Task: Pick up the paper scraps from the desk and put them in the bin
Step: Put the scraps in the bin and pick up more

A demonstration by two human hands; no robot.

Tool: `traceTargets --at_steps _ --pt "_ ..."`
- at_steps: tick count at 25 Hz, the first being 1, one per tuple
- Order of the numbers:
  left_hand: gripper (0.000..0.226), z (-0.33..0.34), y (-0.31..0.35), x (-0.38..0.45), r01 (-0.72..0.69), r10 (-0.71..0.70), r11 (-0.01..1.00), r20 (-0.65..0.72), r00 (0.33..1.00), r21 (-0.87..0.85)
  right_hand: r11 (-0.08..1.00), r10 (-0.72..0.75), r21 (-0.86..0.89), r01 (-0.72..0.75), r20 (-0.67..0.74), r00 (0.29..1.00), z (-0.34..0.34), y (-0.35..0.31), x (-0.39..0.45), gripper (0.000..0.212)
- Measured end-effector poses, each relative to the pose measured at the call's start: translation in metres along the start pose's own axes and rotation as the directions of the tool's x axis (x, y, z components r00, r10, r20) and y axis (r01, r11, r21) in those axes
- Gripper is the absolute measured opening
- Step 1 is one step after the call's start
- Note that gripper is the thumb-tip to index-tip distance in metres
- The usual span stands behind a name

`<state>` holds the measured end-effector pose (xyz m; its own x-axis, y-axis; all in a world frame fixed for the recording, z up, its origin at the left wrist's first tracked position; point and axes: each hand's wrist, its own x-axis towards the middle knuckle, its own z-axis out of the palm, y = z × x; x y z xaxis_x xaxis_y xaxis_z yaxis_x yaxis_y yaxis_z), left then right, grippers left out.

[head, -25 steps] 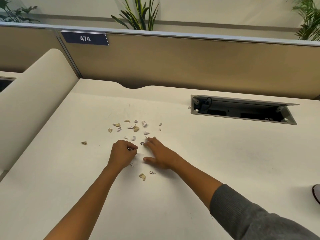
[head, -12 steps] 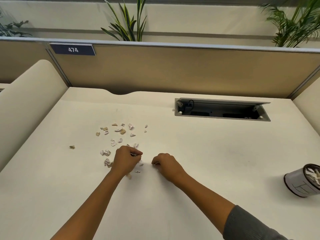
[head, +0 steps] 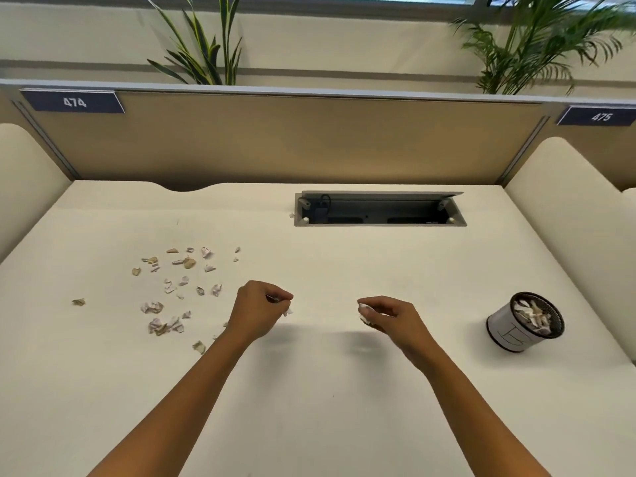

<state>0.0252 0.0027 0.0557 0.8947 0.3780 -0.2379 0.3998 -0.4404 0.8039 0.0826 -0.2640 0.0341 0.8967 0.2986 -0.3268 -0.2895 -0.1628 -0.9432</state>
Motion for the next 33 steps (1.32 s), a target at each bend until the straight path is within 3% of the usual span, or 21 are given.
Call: traceTargets --at_steps 6,8,11,17,23,28,31,33 --pt "0.014 0.039 0.018 -0.012 -0.036 0.037 0.999 0.075 0.997 -0.013 0.968 0.002 0.235 0.086 -0.349 0.937 -0.116 -0.008 -0.022 0.024" --pt "0.014 0.049 0.023 -0.015 -0.043 0.044 0.999 0.088 0.995 -0.012 0.987 -0.037 0.119 0.107 -0.482 0.875 -0.155 -0.014 -0.031 0.022" --pt "0.014 0.06 0.032 -0.017 -0.052 0.052 0.999 0.108 0.993 -0.011 0.984 -0.115 -0.18 -0.001 -0.632 0.766 -0.198 -0.018 -0.044 0.016" --pt "0.015 0.086 0.05 -0.02 -0.068 0.07 0.997 0.15 0.986 -0.023 0.911 -0.174 -0.394 -0.12 -0.631 0.756 -0.237 -0.013 -0.035 0.015" --pt "0.016 0.137 0.074 -0.03 -0.09 0.097 0.995 0.244 0.965 -0.039 0.938 -0.125 -0.323 -0.125 -0.652 0.748 -0.256 -0.003 -0.038 0.023" --pt "0.018 0.194 0.12 -0.048 -0.141 0.163 0.986 0.393 0.905 -0.084 0.988 -0.13 -0.153 0.029 -0.711 0.691 -0.252 0.007 -0.049 0.023" --pt "0.017 0.225 0.159 -0.055 -0.208 0.242 0.97 0.405 0.882 -0.127 0.954 -0.002 0.241 0.18 -0.593 0.805 -0.218 0.004 -0.05 0.021" --pt "0.017 0.241 0.184 -0.059 -0.279 0.311 0.95 0.407 0.859 -0.139 0.838 0.175 0.542 0.072 -0.391 0.903 -0.191 -0.001 -0.05 0.024"
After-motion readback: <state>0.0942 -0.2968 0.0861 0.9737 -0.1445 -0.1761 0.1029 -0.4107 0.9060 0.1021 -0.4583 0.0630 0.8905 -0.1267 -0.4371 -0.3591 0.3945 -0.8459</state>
